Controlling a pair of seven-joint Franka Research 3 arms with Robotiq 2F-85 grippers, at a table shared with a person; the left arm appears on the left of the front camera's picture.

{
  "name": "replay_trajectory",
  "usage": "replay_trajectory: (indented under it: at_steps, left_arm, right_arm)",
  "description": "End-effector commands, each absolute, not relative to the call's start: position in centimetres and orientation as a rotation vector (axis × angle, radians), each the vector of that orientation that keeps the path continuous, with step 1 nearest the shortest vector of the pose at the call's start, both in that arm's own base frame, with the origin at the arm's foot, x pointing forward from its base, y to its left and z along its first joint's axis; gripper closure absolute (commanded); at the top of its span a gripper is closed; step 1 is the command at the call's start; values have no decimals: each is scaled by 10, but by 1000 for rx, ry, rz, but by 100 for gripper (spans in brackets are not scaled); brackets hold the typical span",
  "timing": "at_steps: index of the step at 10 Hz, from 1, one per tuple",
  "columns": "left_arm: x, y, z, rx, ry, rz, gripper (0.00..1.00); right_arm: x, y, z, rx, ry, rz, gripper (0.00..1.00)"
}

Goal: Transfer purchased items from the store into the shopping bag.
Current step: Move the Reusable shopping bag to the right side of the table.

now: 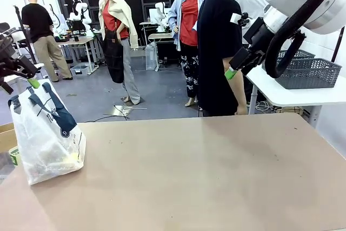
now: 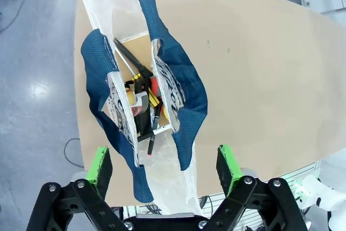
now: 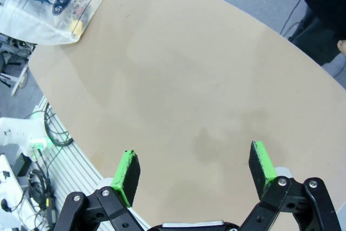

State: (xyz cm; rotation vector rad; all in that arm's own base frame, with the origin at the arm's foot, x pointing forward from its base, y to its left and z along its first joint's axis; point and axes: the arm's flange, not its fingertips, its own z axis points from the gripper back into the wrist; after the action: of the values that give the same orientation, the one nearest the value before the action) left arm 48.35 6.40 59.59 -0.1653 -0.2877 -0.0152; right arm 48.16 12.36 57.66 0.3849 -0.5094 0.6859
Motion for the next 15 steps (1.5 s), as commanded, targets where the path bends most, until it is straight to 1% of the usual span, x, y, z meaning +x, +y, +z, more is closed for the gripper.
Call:
replay_trajectory:
  at_steps: [1, 5, 6, 7, 8, 10, 12, 14, 15]
  left_arm:
    - [483, 64, 596, -166, -284, -19, 0]
    - [484, 64, 596, -165, -288, -15, 0]
    - [486, 59, 596, -196, -262, -77, 0]
    - [491, 51, 594, -222, -251, -154, 0]
    - [497, 38, 594, -262, -228, -239, 0]
    - [503, 14, 595, -300, -223, -431, 0]
    - [505, -10, 596, -412, -219, -633, 0]
    - [507, -24, 592, -446, -271, -831, 0]
    - [507, -27, 589, -455, -303, -908, 0]
  right_arm:
    - [482, 122, 576, 382, -504, 708, 0]
    - [482, 124, 577, 385, -509, 686, 0]
    - [467, 123, 582, 420, -529, 774, 0]
    - [464, 122, 578, 448, -563, 846, 0]
    - [466, 120, 576, 510, -534, 907, 0]
    - [468, 115, 577, 554, -497, 1029, 0]
    - [470, 102, 574, 577, -499, 1091, 0]
    - [477, 88, 570, 630, -496, 1116, 0]
    - [479, 83, 568, 620, -505, 1142, 0]
